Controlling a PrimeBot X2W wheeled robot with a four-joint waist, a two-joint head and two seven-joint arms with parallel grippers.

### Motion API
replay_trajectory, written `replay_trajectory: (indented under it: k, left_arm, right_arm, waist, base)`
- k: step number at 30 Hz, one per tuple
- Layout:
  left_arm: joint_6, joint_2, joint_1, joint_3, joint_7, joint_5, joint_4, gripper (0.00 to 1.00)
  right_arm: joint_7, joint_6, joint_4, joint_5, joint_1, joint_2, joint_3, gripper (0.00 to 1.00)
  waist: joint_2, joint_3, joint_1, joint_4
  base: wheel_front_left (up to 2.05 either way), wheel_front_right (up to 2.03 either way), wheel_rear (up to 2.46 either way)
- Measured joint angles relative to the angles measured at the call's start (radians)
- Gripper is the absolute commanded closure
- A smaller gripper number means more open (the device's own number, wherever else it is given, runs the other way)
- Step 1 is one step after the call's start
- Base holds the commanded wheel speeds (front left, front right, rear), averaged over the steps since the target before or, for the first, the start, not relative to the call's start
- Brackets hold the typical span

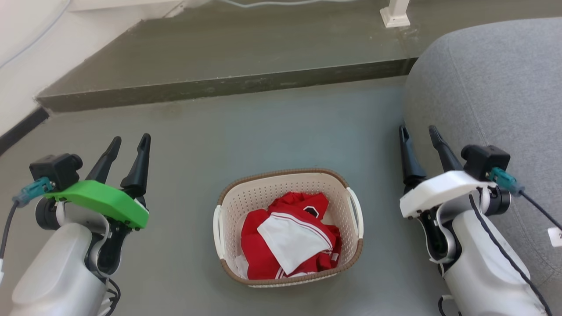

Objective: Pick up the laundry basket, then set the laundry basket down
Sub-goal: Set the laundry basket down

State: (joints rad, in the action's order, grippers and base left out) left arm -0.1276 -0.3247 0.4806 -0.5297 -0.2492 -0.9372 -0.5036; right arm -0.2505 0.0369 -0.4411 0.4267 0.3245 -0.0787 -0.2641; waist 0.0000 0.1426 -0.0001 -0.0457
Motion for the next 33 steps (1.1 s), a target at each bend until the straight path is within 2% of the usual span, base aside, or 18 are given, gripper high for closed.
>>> replay_trajectory:
  k: [5, 14, 22, 33]
  left_arm:
    - [0.001, 0.009, -0.04, 0.05, -0.002, 0.062, 0.064, 0.0]
    - [0.012, 0.059, -0.157, 0.16, -0.003, 0.168, 0.195, 0.0]
    - [0.014, 0.12, -0.266, 0.214, -0.002, 0.244, 0.255, 0.0]
    - [0.014, 0.148, -0.362, 0.294, -0.002, 0.334, 0.313, 0.0]
  right_arm:
    - [0.0, 0.007, 0.044, -0.018, -0.041, 0.002, 0.012, 0.0]
    - [-0.001, 0.01, 0.124, -0.07, -0.125, 0.008, 0.025, 0.0]
    - [-0.001, 0.019, 0.181, -0.085, -0.188, 0.008, 0.077, 0.0]
    - [-0.002, 0.019, 0.24, -0.122, -0.244, 0.012, 0.091, 0.0]
  waist:
    - [0.0, -0.021, 0.0, 0.001]
    - [0.0, -0.065, 0.0, 0.007]
    - [0.0, -0.097, 0.0, 0.007]
    - [0.0, -0.113, 0.0, 0.017]
  base:
    - [0.0, 0.0, 0.0]
    - [0.0, 0.0, 0.0]
    - [0.0, 0.0, 0.0]
    - [0.0, 0.0, 0.0]
